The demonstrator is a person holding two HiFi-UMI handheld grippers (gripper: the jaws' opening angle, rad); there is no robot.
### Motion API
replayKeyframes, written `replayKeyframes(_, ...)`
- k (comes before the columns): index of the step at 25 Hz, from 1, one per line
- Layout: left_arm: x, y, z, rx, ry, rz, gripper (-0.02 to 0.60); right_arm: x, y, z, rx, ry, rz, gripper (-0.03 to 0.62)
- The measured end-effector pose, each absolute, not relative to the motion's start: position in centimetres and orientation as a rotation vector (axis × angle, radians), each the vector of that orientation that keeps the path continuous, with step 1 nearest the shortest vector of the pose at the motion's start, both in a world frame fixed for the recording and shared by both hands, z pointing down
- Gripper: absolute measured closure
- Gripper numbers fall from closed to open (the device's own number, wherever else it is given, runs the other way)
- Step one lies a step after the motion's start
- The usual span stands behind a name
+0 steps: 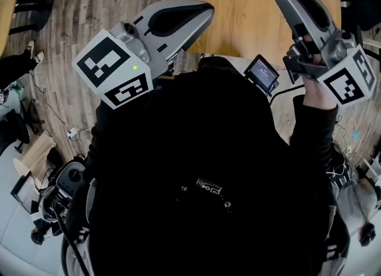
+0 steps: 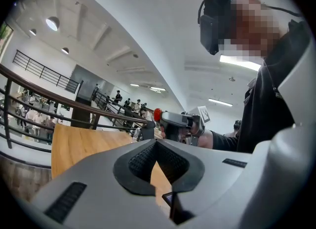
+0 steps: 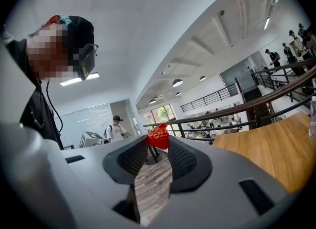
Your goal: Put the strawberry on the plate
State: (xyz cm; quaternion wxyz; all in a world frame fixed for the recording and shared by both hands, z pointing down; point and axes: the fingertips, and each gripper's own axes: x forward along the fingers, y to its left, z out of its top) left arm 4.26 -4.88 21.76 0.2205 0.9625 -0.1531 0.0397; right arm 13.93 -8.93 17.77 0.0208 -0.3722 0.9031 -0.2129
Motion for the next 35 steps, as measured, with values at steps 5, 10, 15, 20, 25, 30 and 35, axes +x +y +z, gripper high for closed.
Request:
replayKeyframes(5,5.2,-8.5,21.3,2.645,-0.434,0.138,0.583,14.8,-13.3,17.8,-1.113,2.795,-0.689,0.457)
replayKeyframes(10,6.3,-8.1,19.6,2.62,-0.442,0.151,0.583,16.2,-13.3,16.9,-1.101,2.768,-0.721,0.457)
replayKeyframes(15,7.8,-7.6,20.5,2.572,-0.478,0.187,0.583,18.3,-13.2,18.3,-1.075,2.751,-0.776,0.457)
replayKeyframes(20,7.6,-7.7,21.3,2.556,-0.49,0.209,0.583,18.7,-13.9,18.9,-1.07,2.735,-0.783,0.457)
replayKeyframes(25,7.9,-9.9,22.3,2.569,-0.465,0.204,0.583,19.2,-15.6,19.8,-1.108,2.72,-0.764,0.457)
replayKeyframes(30,8.0,-11.1,22.9,2.603,-0.361,0.206,0.583,19.6,-15.9,20.4,-1.206,2.669,-0.743,0.457)
replayKeyframes(35,9.4,-9.5,21.6,2.665,-0.242,0.189,0.583,21.3,-12.7,19.7,-1.335,2.603,-0.703,0.457)
